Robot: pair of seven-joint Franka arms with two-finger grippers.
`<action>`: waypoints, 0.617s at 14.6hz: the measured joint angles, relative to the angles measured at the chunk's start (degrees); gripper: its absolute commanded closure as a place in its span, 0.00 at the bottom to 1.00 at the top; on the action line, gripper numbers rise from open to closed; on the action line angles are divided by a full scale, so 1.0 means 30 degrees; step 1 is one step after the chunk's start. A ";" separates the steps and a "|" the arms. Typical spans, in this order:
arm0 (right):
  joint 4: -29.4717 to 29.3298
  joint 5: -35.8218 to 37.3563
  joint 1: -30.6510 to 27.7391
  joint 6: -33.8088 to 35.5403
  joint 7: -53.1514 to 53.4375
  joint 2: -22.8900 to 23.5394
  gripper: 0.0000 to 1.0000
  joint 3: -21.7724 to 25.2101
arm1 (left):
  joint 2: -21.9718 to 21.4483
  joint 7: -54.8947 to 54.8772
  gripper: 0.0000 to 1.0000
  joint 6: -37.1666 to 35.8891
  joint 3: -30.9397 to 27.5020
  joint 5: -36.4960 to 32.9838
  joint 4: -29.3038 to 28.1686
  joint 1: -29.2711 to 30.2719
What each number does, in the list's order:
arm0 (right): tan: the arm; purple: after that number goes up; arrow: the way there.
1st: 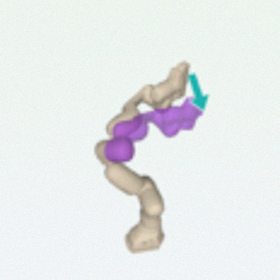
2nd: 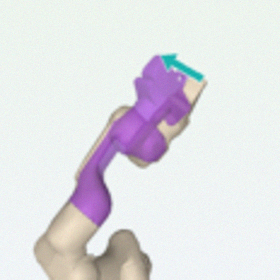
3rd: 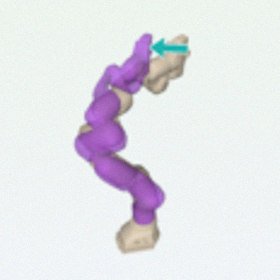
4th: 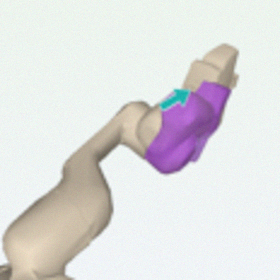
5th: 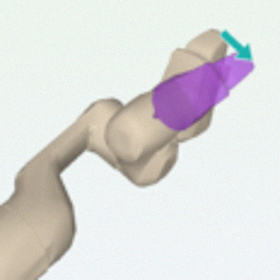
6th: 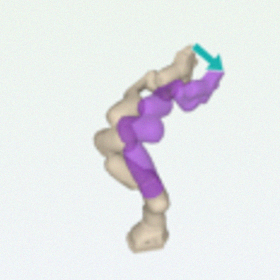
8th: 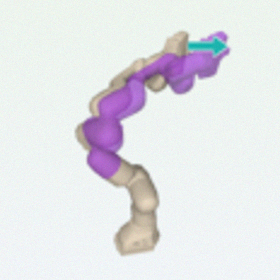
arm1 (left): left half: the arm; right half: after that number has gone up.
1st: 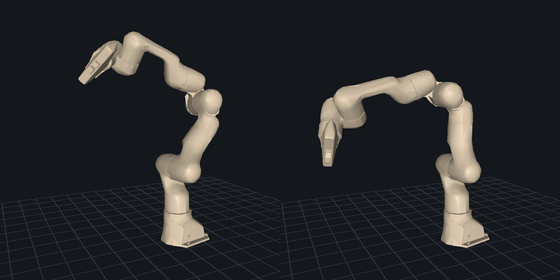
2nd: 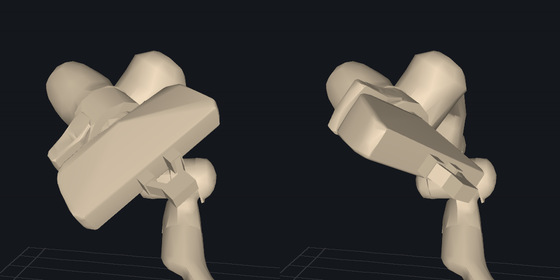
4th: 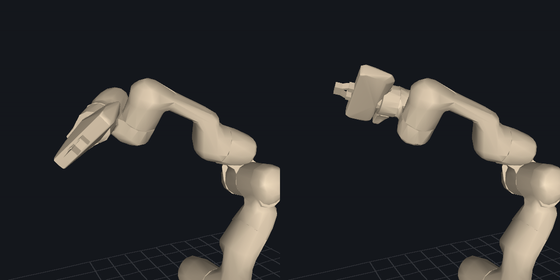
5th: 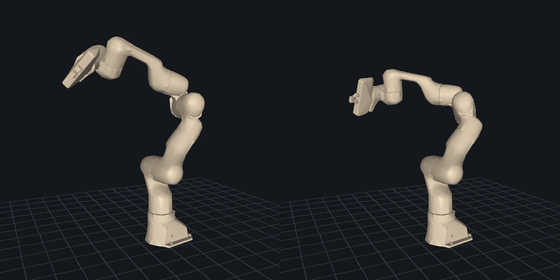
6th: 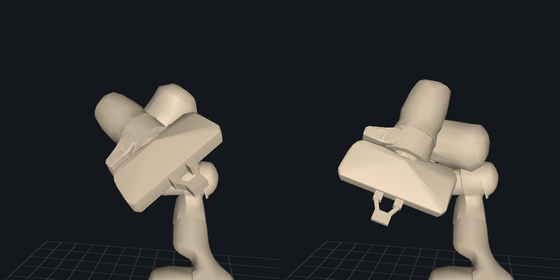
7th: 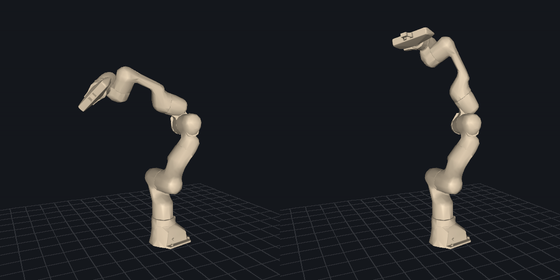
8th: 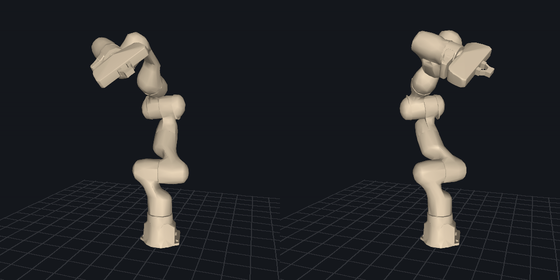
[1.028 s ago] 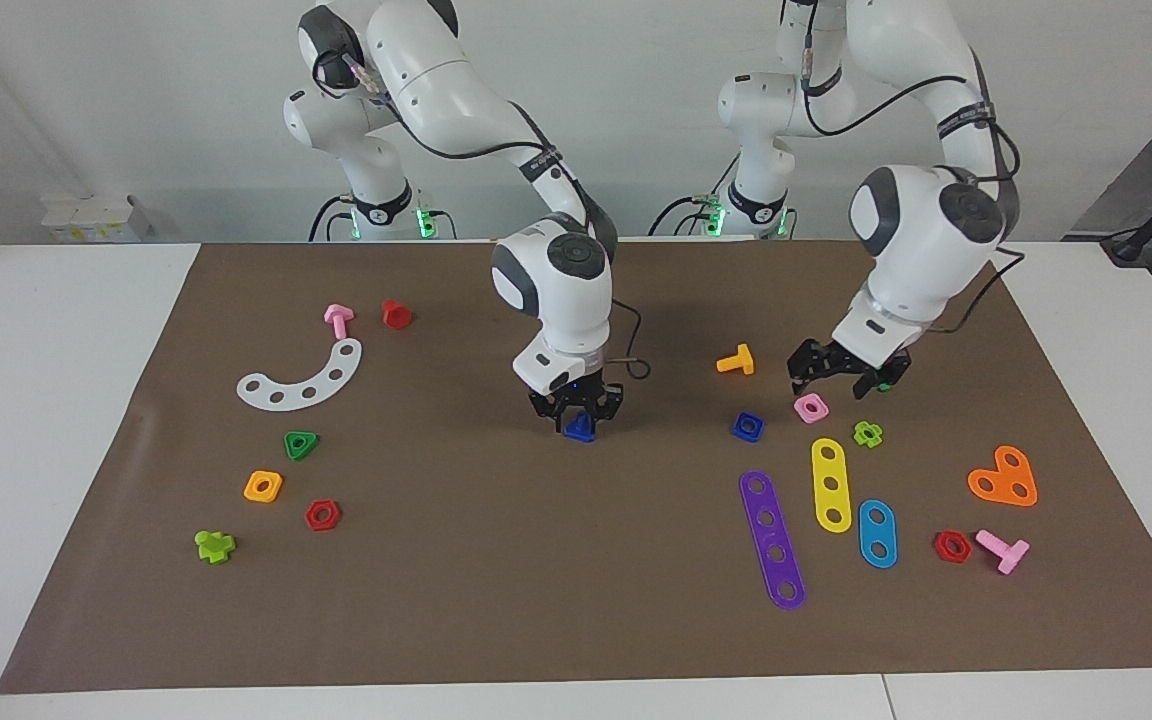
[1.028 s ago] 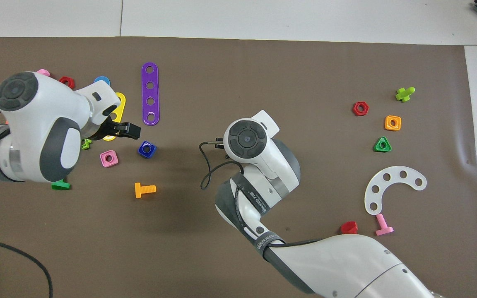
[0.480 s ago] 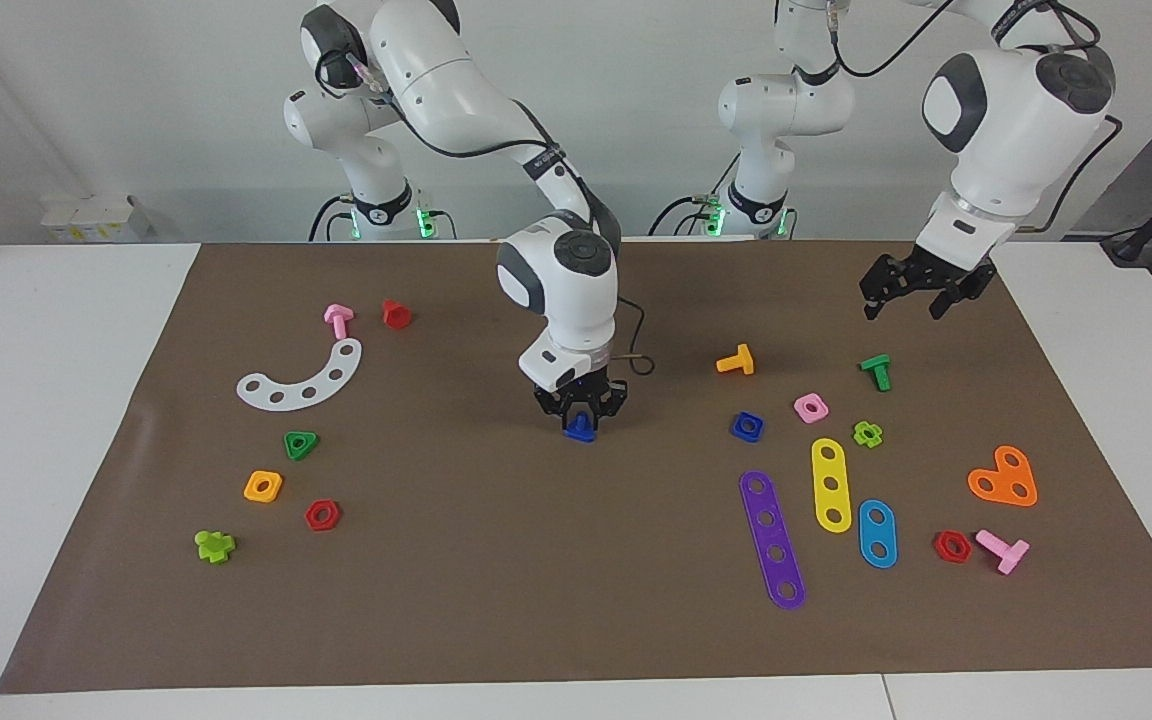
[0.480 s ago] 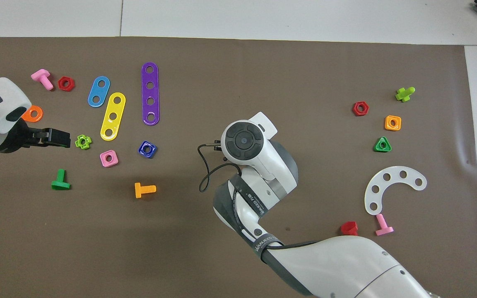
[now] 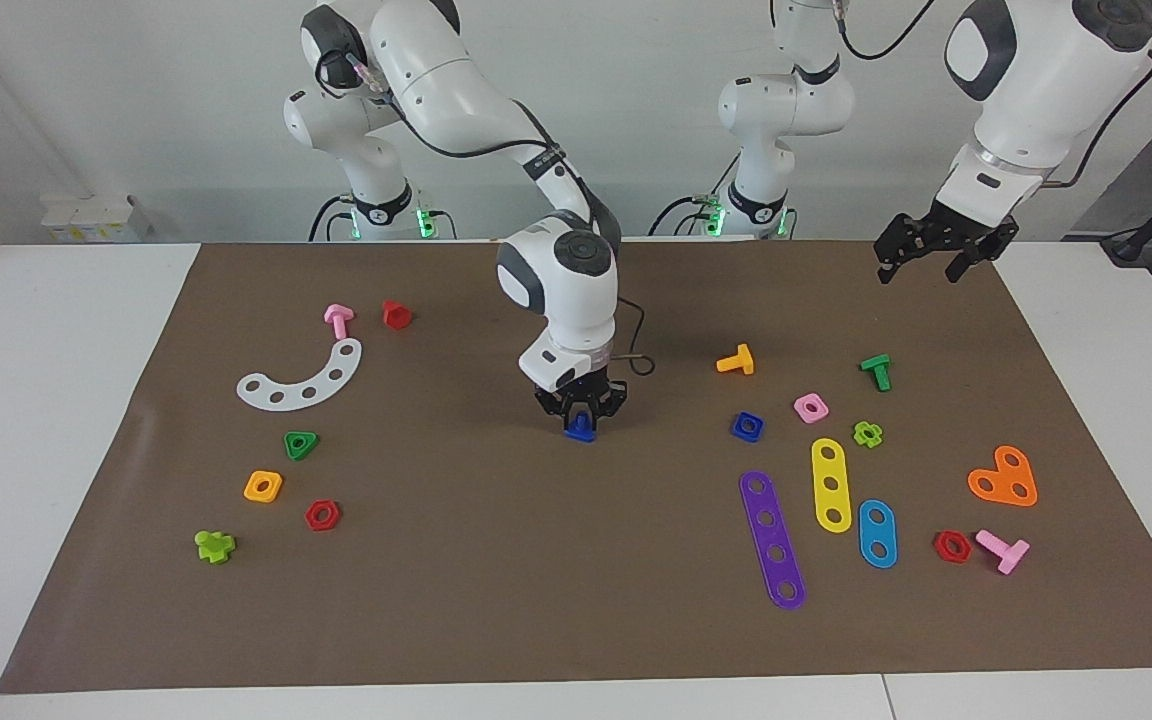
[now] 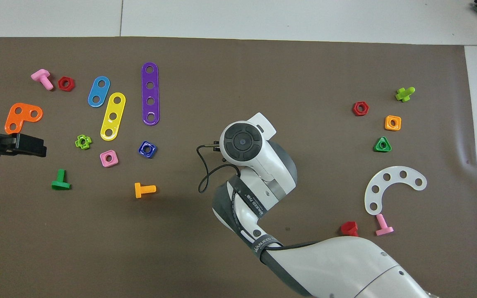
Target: Unscrew and place screws in storage area
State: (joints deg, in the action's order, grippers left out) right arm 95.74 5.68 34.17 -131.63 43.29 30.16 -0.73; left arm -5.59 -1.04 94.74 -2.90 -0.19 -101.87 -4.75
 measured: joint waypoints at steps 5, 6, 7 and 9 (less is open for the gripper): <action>-0.0011 0.0004 -0.0001 -0.0062 -0.0006 0.0000 0.56 0.0003 | 0.0000 0.0056 0.00 -0.0007 0.0207 -0.0116 0.0010 -0.0018; -0.0016 0.0005 -0.0004 -0.0096 -0.0006 0.0000 0.57 0.0005 | 0.0000 0.0060 0.00 -0.0005 0.0237 -0.0118 0.0018 -0.0019; -0.0021 0.0005 -0.0009 -0.0106 -0.0006 0.0000 0.58 0.0008 | 0.0001 0.0062 0.00 0.0015 0.0253 -0.0119 0.0035 -0.0019; -0.0026 0.0006 -0.0011 -0.0109 -0.0007 0.0000 0.74 0.0015 | 0.0000 0.0067 0.00 0.0235 0.0253 -0.0123 0.0089 -0.0018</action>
State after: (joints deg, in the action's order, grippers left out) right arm 95.67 5.70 34.13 -131.96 43.27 30.16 -0.68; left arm -5.60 -0.84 95.45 -2.14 -0.56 -101.61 -4.81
